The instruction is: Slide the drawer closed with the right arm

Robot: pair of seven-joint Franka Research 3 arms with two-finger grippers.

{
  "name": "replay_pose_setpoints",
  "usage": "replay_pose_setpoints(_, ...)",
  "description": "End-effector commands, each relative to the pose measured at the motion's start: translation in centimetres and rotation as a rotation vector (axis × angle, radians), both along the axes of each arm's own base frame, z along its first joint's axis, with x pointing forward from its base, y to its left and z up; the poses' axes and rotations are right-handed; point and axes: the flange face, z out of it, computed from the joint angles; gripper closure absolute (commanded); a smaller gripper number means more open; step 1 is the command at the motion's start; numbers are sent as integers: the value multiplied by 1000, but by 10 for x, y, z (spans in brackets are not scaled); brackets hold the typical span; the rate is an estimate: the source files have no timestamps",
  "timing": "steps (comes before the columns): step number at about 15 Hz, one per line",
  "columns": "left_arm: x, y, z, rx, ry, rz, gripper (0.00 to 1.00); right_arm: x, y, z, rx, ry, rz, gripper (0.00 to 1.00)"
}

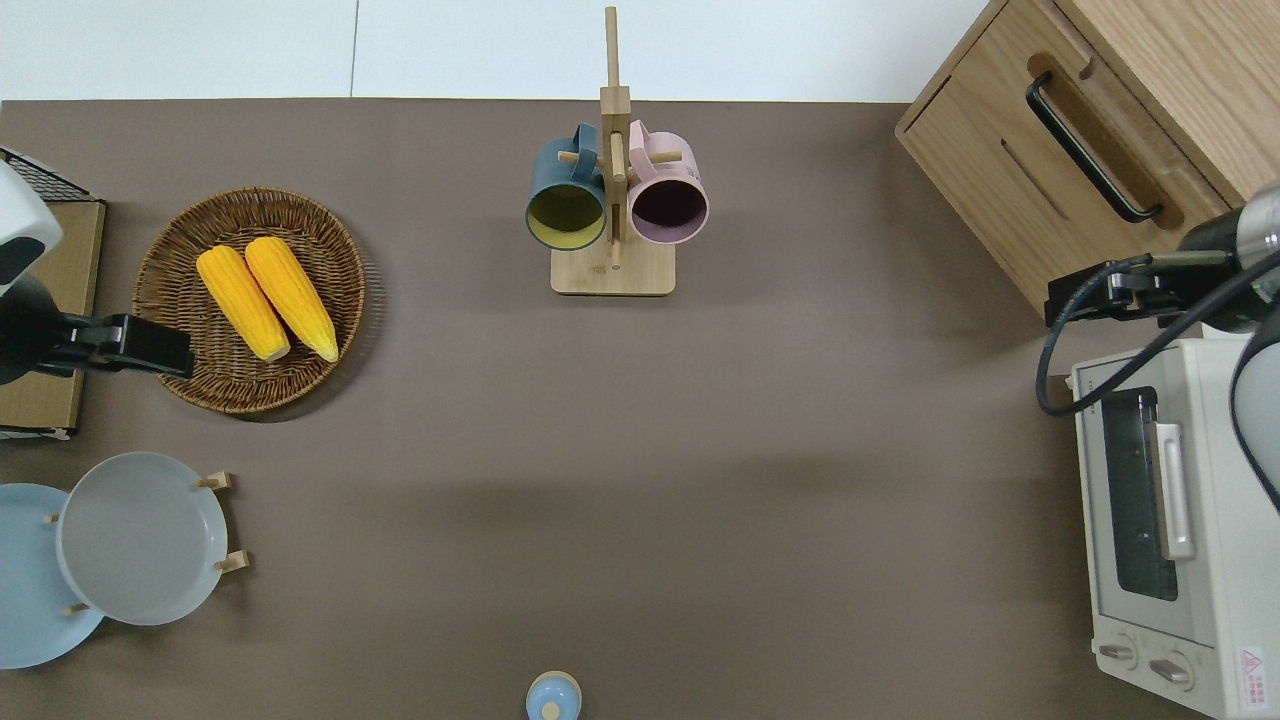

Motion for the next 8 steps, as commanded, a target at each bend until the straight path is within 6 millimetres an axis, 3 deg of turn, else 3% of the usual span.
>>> replay_pose_setpoints(1, -3, -2, 6, 19, 3, 5, 7, 9, 19, 1, 35, 12, 59, 15)
replay_pose_setpoints(8, -3, -2, 5, 19, 5, 5, 7, 10, 13, 0, 24, 15, 48, 15)
